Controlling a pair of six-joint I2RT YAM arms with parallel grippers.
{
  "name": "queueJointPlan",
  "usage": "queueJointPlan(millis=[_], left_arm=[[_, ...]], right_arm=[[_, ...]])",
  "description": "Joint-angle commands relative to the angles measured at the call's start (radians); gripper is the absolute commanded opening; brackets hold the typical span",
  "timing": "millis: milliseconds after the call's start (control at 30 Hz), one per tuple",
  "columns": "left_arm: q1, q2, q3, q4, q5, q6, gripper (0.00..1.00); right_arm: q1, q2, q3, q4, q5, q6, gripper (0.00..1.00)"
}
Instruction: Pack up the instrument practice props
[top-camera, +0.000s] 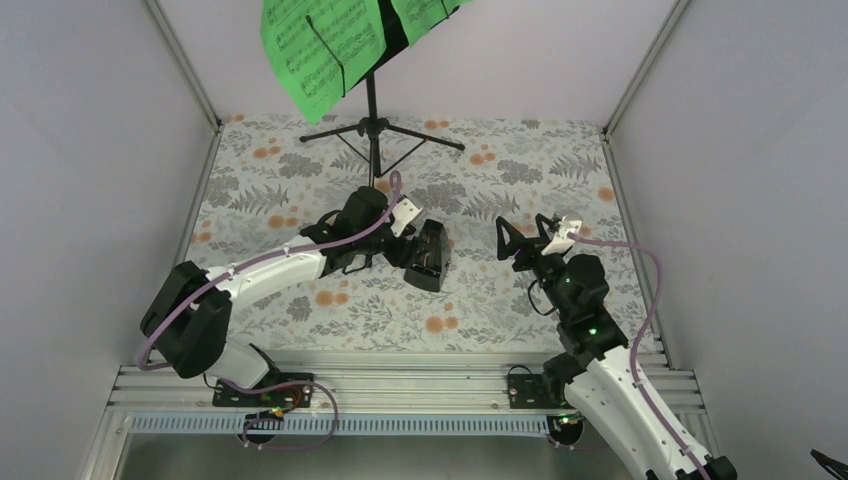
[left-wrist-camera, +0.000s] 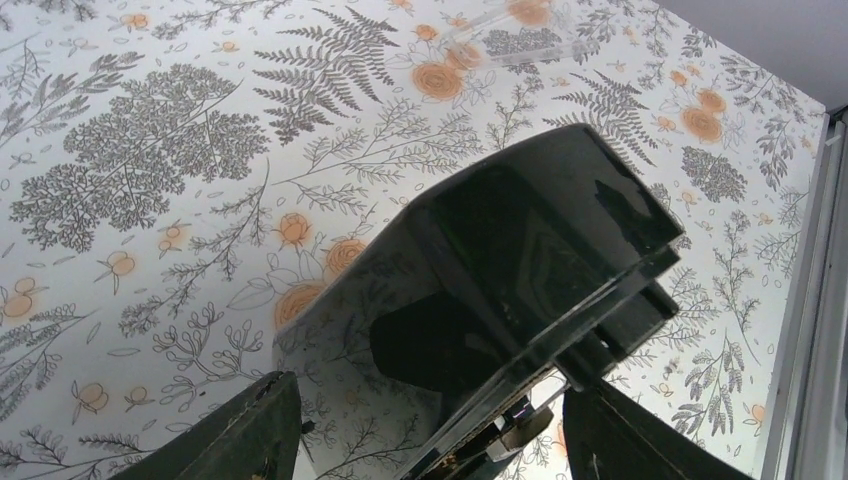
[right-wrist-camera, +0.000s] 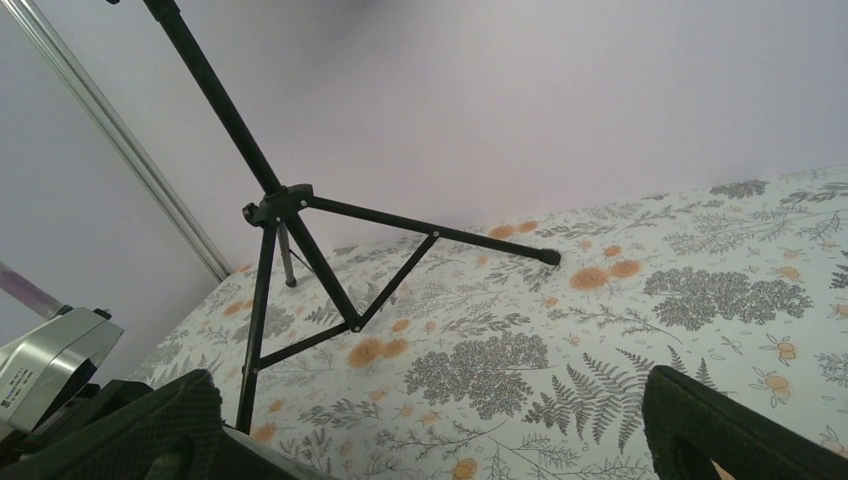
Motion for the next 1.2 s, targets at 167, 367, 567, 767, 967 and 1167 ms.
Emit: queueJointPlan(millis=[167,367,567,767,967,1167], left_arm=[[-0.006,-0.011,0.001,0.015,0.007,0.003,0.58],[-0.006,-0.012,0.002,0.014,0.012,0.0,0.53],[-0.006,-0.014,0.001,0.014,0.015,0.0,0.5],[-0.006,-0.02,0.002,0.014,0.011,-0.002,0.58],[0.002,-0.152,0.0,0.0,-0.073,0.067,0.91],[0.056,-0.267,0.087,0.006,-0.051,0.02,0.96]], right_arm=[[-0.007,-0.016,-0.022,-0.006,0.044,0.032,1.0],[-0.007,-0.024,-0.026,-0.013,0.057,0.038,1.0],[-0.007,-0.035,-0.034,-0.019,0.071,0.045,1.0],[-0.007,-0.042,-0.034,-0.03,0.092,0.045,1.0],[-0.011,-0.042,0.022,-0.137,0.219,0.081,0.99],[-0.078,0.028,0.022,-0.198,0.279,0.131,1.0]])
